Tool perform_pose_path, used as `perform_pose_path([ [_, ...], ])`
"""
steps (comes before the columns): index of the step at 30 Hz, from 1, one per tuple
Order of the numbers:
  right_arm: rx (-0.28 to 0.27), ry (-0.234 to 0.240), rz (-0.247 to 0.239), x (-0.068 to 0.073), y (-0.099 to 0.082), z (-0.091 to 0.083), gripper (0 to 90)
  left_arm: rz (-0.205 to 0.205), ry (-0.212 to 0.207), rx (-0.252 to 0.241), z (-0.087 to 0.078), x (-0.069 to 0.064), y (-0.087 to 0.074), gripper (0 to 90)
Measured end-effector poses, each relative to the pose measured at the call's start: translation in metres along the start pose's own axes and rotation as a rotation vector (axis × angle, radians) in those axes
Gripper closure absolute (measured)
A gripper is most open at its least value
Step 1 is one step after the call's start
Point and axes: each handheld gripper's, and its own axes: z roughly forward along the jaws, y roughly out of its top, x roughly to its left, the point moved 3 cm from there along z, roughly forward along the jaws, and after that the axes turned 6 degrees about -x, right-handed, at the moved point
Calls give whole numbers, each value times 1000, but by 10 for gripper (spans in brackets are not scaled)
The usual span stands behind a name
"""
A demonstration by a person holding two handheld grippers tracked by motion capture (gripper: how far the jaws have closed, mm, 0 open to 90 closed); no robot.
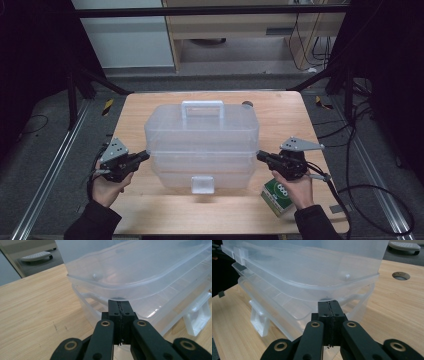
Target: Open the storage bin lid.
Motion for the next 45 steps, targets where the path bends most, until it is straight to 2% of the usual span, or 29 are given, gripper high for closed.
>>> perform_pose_path([
  [7,-19,-6,-6,-1,9,0,900,-11,12,-23,1,3,9,896],
  [15,-36,-7,7,-6,17,1,900,-6,20,-30,6,6,17,896],
  [26,-40,-12,-4,-8,25,4,900,-6,24,-43,9,9,23,896],
  [33,-57,-5,1,-10,33,5,900,-3,28,-57,12,11,33,895],
  [45,-59,7,-4,-9,32,6,900,-13,19,-63,14,9,30,896],
])
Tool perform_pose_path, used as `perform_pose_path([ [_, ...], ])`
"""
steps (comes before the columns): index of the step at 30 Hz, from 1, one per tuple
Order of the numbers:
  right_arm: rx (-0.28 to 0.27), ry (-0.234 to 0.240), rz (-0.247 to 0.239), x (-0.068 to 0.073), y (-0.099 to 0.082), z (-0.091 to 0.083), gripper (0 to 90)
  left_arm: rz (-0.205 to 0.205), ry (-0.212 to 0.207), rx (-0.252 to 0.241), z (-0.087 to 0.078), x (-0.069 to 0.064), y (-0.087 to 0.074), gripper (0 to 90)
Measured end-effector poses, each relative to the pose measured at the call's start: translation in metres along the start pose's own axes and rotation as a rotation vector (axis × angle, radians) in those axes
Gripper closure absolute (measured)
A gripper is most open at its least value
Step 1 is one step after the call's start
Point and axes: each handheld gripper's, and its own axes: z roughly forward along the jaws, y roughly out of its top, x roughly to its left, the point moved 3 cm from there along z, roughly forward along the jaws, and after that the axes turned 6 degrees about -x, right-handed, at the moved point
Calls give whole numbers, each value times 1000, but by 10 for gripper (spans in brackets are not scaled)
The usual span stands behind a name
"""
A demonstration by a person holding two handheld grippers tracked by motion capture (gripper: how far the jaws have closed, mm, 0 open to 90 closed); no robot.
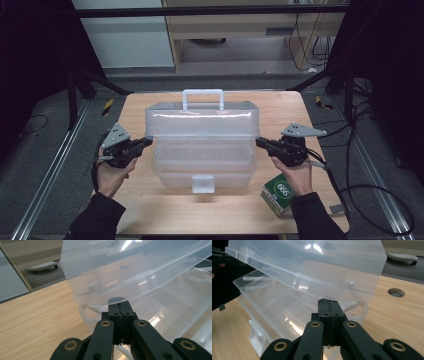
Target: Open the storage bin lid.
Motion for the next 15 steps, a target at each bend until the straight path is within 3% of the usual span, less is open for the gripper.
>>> perform_pose_path([
  [7,2,2,2,0,-1,0,900,-4,6,5,1,0,-3,891],
  [15,18,6,-8,2,-4,2,900,2,68,37,-6,6,-20,723],
])
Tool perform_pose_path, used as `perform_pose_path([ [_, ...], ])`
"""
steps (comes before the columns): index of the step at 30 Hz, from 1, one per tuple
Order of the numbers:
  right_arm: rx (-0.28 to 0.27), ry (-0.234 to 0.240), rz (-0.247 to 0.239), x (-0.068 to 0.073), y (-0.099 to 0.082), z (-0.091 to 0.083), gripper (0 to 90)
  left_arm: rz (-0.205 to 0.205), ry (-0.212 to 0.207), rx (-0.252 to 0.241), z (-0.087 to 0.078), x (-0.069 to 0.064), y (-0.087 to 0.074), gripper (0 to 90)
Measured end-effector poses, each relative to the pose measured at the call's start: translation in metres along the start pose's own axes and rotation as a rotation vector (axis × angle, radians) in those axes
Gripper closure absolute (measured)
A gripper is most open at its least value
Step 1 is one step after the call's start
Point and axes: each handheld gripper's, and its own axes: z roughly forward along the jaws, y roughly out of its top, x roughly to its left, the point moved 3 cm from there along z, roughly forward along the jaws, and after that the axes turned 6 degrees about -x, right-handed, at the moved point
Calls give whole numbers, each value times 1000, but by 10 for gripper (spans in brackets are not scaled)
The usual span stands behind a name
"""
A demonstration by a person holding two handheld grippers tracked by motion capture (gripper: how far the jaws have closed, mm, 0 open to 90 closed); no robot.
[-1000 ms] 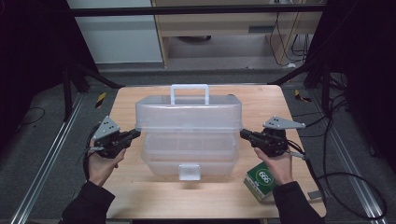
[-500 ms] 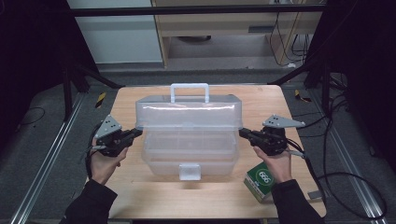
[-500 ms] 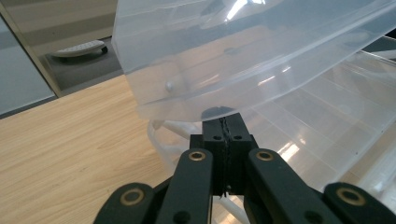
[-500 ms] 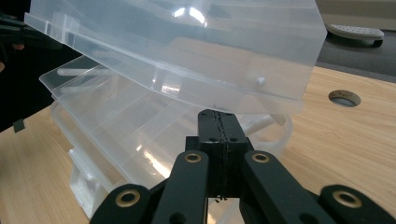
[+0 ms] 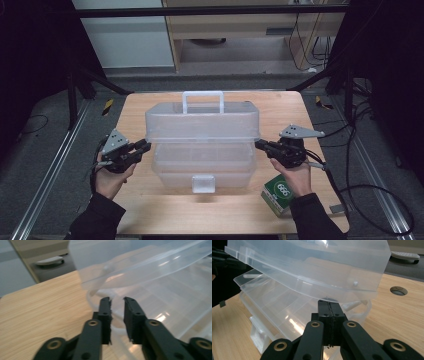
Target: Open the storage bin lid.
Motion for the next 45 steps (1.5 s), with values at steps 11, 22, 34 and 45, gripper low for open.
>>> perform_pose_path([
  [11,-1,1,4,0,0,0,900,51,49,-65,12,-5,16,528],
  [22,-3,3,2,1,0,1,900,76,47,-78,14,-7,21,618],
  [34,46,-67,-48,3,-8,0,809,97,53,-77,14,-4,24,635],
  [45,161,-105,0,-6,-39,10,743,84,54,-62,15,-4,26,639],
])
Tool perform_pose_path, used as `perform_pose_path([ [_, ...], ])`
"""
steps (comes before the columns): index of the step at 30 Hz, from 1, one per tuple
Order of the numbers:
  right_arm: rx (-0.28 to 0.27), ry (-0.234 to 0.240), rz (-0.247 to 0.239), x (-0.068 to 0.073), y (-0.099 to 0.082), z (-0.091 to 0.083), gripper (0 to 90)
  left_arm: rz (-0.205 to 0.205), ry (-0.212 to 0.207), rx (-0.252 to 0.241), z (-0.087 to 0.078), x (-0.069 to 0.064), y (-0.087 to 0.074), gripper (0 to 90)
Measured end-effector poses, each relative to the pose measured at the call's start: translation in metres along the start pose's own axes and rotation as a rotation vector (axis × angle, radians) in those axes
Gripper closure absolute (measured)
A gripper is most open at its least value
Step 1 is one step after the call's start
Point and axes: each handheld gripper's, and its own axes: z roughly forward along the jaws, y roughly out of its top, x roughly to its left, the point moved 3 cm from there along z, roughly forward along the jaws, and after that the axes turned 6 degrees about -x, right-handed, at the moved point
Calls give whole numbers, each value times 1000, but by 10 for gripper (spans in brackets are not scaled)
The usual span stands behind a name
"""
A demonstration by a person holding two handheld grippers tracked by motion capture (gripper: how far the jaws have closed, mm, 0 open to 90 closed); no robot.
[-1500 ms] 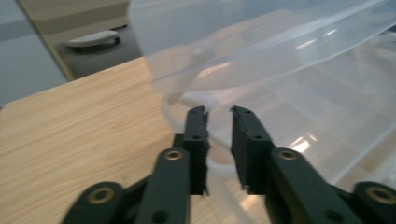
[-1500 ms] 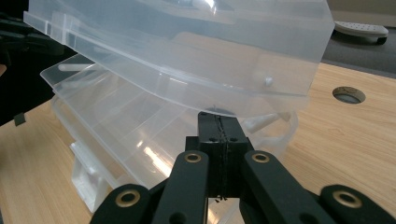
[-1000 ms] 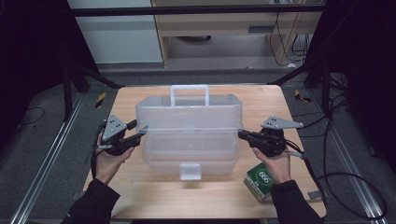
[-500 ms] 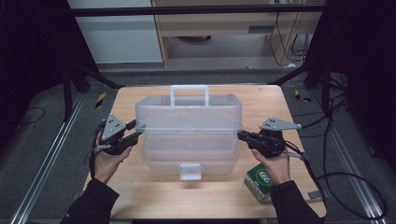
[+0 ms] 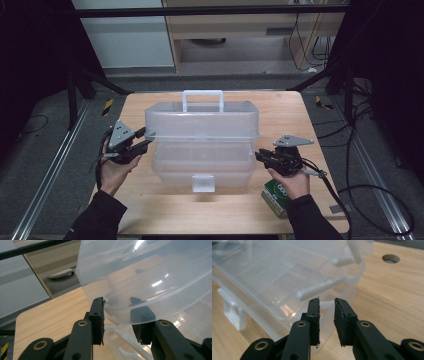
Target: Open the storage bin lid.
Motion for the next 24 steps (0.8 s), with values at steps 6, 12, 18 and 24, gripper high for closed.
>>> perform_pose_path([
  [6,44,-3,-6,3,-6,10,737,1,4,7,1,1,2,643],
  [12,61,-2,6,3,-7,12,758,4,-1,8,2,4,5,646],
  [18,68,7,28,4,-8,15,784,-22,7,16,5,8,10,656],
  [24,71,8,38,4,-8,15,785,-47,26,5,9,11,18,668],
])
